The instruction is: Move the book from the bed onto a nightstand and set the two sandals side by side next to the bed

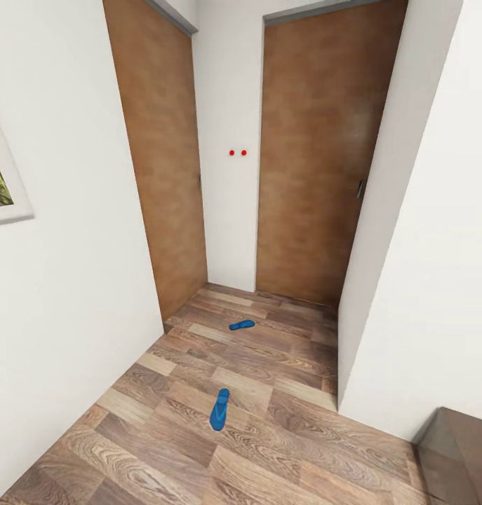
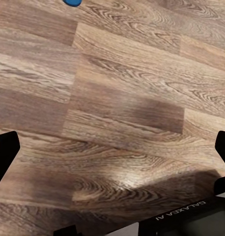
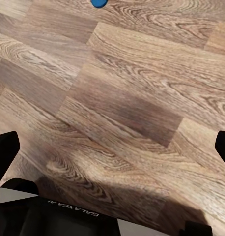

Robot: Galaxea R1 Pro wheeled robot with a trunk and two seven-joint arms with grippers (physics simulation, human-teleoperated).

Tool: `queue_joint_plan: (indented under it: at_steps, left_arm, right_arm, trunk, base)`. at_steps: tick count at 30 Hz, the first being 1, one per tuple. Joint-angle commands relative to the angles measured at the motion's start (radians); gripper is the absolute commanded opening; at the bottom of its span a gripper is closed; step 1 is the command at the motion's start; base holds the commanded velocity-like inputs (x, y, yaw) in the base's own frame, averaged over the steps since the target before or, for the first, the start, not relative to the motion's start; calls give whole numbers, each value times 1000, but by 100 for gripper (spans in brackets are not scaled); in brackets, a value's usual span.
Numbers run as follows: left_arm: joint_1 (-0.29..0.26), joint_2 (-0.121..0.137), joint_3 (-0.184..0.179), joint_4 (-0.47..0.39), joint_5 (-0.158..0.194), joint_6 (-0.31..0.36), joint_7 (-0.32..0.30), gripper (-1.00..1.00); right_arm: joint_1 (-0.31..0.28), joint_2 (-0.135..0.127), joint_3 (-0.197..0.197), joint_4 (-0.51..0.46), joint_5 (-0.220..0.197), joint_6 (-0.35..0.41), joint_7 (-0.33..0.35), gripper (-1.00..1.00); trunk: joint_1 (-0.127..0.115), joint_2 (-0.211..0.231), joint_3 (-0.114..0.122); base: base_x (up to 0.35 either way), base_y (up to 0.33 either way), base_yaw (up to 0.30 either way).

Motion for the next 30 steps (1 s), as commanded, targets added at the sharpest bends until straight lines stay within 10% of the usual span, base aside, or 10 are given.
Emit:
queue_joint_plan:
  at_steps: [1,30]
  left_arm:
    - [0,0,0,-1,6,1,-4,100]
    - [0,-1,0,0,6,1,-4,100]
  right_arm:
    - [-1,-1,5,1,-9,-3,2,100]
    - [-1,0,5,1,-9,-5,0,100]
  trunk:
    - [0,0,-1]
    - [0,0,-1]
  base:
    - [0,0,-1]
    - [138,0,-17]
